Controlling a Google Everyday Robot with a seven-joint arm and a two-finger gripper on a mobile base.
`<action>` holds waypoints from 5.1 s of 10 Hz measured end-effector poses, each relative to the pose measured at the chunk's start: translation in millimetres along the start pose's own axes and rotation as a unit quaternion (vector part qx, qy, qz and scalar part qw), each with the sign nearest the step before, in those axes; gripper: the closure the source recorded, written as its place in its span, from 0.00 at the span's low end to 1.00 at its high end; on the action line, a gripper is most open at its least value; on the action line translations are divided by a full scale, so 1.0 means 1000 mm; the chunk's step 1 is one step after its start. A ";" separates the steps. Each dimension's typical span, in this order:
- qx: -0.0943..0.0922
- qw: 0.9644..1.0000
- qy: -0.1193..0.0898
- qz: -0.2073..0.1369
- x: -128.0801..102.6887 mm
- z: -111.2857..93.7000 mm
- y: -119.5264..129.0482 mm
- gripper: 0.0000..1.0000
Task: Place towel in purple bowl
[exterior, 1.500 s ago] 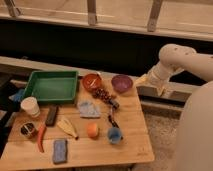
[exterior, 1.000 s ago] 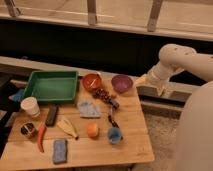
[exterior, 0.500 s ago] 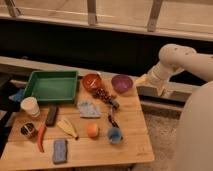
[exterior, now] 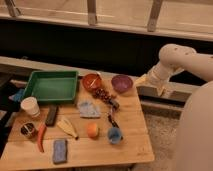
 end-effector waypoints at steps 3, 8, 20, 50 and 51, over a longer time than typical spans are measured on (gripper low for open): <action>0.000 1.000 0.000 0.000 0.000 0.000 0.000 0.20; 0.000 1.000 0.001 -0.002 0.001 0.000 0.001 0.20; -0.071 0.985 0.027 -0.153 0.079 0.054 0.187 0.20; 0.028 0.968 0.135 -0.212 0.152 0.222 0.260 0.20; 0.034 0.967 0.139 -0.212 0.153 0.227 0.259 0.20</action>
